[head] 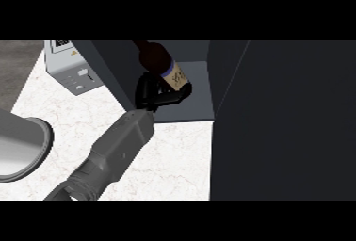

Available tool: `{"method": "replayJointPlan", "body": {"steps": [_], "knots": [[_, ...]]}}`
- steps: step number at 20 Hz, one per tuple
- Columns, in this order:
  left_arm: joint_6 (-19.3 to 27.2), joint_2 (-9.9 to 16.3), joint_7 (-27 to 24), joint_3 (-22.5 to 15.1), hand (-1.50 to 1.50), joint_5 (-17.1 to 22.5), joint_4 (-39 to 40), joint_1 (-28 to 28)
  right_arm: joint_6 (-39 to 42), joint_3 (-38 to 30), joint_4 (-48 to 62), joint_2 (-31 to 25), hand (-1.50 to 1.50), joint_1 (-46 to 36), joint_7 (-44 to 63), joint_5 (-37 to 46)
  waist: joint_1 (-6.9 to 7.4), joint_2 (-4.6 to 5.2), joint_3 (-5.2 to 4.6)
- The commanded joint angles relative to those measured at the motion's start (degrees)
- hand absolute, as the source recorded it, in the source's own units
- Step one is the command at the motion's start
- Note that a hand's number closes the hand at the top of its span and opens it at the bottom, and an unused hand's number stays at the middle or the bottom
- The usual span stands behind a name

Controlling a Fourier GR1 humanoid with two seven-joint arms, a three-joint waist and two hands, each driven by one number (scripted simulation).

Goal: Pick up the wine, place it into the cabinet and close the cabinet

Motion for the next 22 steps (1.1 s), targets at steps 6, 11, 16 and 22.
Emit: {"method": "replayJointPlan", "body": {"steps": [6,11,16,22], "knots": [[-3.0,-0.1,-3.3,1.8,1.50,0.8,5.8,0.2,-1.2,0.9,2.8,0.7,-1.50,-3.8,-0.5,1.5,-0.04,0.28,-0.03],[-3.3,-0.1,-9.1,4.1,1.50,1.6,7.6,1.3,0.5,-0.1,0.2,-0.2,-1.50,0.7,-0.9,0.1,-0.35,0.31,-0.01],[-1.6,0.4,-10.5,4.2,-1.50,0.0,6.8,-1.5,-1.9,-0.2,-1.2,-0.7,-1.50,-2.5,2.8,0.9,1.07,-0.15,0.00],[-5.0,1.2,-14.3,2.4,-1.50,-1.7,2.0,3.1,-0.9,-1.3,1.2,-0.8,-1.50,-1.2,-0.2,1.3,2.39,-0.61,0.04]]}}
